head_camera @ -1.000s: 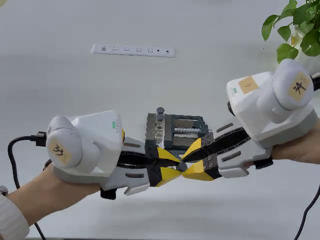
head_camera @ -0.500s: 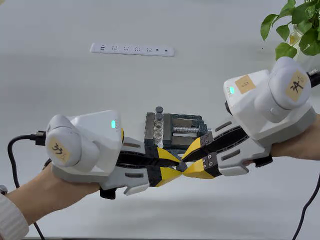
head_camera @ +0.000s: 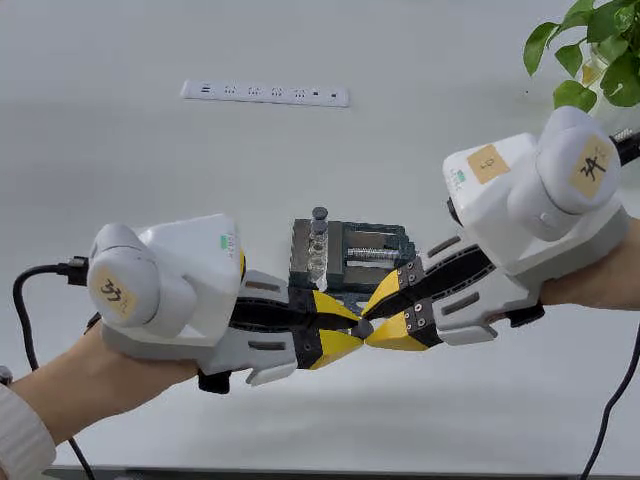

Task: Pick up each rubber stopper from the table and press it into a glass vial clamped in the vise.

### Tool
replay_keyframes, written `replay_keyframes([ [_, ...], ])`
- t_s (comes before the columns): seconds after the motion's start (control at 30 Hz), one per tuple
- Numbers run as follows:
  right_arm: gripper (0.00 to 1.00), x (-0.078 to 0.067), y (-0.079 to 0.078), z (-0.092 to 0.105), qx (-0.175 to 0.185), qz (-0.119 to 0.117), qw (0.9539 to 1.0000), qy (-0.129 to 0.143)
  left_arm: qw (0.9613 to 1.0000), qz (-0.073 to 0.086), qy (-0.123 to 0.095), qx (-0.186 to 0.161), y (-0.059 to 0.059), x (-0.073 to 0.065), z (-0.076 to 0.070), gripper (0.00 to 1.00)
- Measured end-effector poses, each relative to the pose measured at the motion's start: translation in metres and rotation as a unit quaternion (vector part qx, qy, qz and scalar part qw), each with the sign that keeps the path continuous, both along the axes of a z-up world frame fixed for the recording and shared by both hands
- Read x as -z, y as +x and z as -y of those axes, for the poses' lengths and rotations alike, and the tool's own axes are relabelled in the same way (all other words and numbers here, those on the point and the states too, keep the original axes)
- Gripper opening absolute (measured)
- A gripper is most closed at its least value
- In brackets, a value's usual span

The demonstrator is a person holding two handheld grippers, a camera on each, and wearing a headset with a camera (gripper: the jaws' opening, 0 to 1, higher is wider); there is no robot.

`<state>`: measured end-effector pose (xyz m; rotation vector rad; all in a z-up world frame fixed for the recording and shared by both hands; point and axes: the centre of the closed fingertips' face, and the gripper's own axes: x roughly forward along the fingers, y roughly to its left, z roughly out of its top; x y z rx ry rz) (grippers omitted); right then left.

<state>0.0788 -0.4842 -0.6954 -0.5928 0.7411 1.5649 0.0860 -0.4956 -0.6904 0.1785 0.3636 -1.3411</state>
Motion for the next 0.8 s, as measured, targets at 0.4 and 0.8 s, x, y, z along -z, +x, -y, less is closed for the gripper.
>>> replay_keyframes([
  [0.4, 0.06, 0.0015, -0.0004, -0.0005, -0.016, 0.018, 0.9997, -0.008, 1.0000, -0.007, -0.003, -0.005, -0.0016, 0.0005, 0.0007, 0.03],
  [0.8, 0.06, 0.0002, 0.0013, -0.0016, -0.016, 0.016, 0.9996, -0.014, 0.9996, -0.016, -0.016, -0.018, 0.0012, 0.0013, -0.0047, 0.04],
])
